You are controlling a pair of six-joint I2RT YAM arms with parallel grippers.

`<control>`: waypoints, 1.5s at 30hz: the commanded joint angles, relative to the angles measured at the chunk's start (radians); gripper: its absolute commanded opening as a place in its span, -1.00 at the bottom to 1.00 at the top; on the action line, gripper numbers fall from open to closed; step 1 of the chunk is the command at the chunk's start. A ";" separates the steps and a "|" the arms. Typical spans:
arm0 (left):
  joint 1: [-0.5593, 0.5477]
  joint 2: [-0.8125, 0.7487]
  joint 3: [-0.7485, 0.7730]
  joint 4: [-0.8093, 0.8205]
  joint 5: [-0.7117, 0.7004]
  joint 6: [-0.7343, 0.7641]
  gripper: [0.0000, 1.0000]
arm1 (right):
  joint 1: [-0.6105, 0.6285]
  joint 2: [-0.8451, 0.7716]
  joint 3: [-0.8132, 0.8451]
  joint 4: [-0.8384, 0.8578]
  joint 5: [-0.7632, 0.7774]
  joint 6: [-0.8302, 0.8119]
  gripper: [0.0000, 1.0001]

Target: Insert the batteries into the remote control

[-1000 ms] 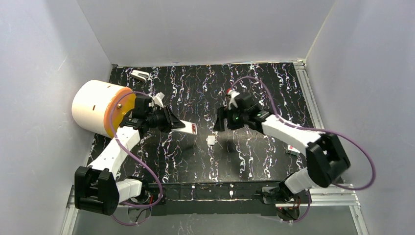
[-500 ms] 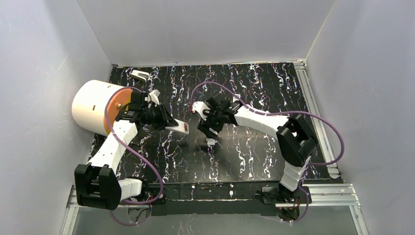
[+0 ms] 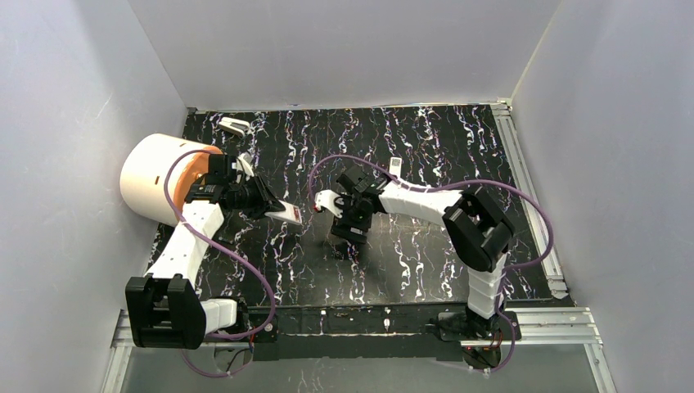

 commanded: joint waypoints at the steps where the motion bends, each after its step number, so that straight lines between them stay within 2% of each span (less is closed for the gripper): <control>1: 0.014 -0.024 0.007 -0.012 0.022 0.011 -1.00 | 0.005 0.053 0.062 -0.015 0.023 -0.042 0.62; 13: 0.031 -0.021 -0.014 0.012 0.064 0.004 -1.00 | 0.009 0.086 0.064 -0.074 0.062 -0.045 0.55; 19: 0.033 -0.014 -0.017 0.019 0.083 0.004 -1.00 | 0.008 0.103 0.070 -0.095 0.058 -0.053 0.29; 23: 0.033 -0.012 -0.028 0.029 0.100 0.003 -1.00 | 0.011 0.100 0.062 -0.050 0.077 -0.035 0.13; 28: 0.033 -0.005 -0.070 0.073 0.175 -0.003 -1.00 | 0.013 0.028 0.013 0.048 0.050 -0.026 0.03; 35: 0.019 0.012 -0.158 0.203 0.288 -0.055 -1.00 | 0.013 -0.054 -0.020 0.081 -0.010 -0.002 0.01; 45: -0.107 0.019 -0.190 0.324 0.287 -0.074 -1.00 | 0.013 -0.220 -0.081 0.160 -0.144 0.091 0.01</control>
